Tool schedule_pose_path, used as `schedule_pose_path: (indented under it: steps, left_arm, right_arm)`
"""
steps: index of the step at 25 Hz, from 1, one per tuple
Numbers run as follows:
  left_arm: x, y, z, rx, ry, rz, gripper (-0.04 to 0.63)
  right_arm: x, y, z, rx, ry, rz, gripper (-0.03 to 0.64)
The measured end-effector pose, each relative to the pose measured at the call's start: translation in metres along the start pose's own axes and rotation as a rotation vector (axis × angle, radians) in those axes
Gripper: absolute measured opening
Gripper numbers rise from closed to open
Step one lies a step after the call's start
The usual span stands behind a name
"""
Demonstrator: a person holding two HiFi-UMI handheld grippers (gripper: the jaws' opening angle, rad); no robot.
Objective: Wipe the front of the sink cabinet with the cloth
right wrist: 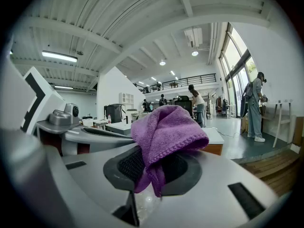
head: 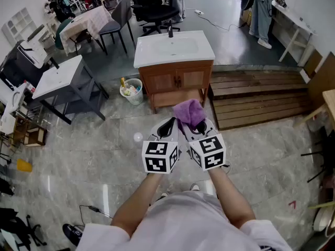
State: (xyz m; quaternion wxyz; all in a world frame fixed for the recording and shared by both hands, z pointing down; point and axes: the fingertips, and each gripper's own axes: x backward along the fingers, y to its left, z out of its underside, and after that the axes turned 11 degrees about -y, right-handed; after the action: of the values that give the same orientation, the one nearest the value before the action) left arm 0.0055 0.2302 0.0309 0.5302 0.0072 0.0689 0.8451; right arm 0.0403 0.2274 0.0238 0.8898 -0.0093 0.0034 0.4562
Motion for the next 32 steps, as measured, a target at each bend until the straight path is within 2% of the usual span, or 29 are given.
schedule_pose_path:
  steps: [11,19,27,32]
  left_arm:
    - [-0.024,-0.02,0.005,-0.001,0.003,-0.007,0.005]
    - [-0.044,-0.034,0.008,-0.011,0.004,-0.046,0.005]
    - [-0.062,-0.031,0.007,-0.016,0.0,-0.088,0.005]
    - [-0.071,-0.013,0.01,-0.011,0.0,-0.11,0.005]
  right_arm:
    - [0.007,-0.024,0.004,0.003,0.007,-0.026,0.073]
    - [0.014,-0.054,0.01,-0.005,0.013,-0.053,0.073]
    - [0.003,-0.069,0.016,-0.009,0.023,-0.106,0.072]
    - [-0.018,-0.07,0.023,-0.001,0.039,-0.128,0.072]
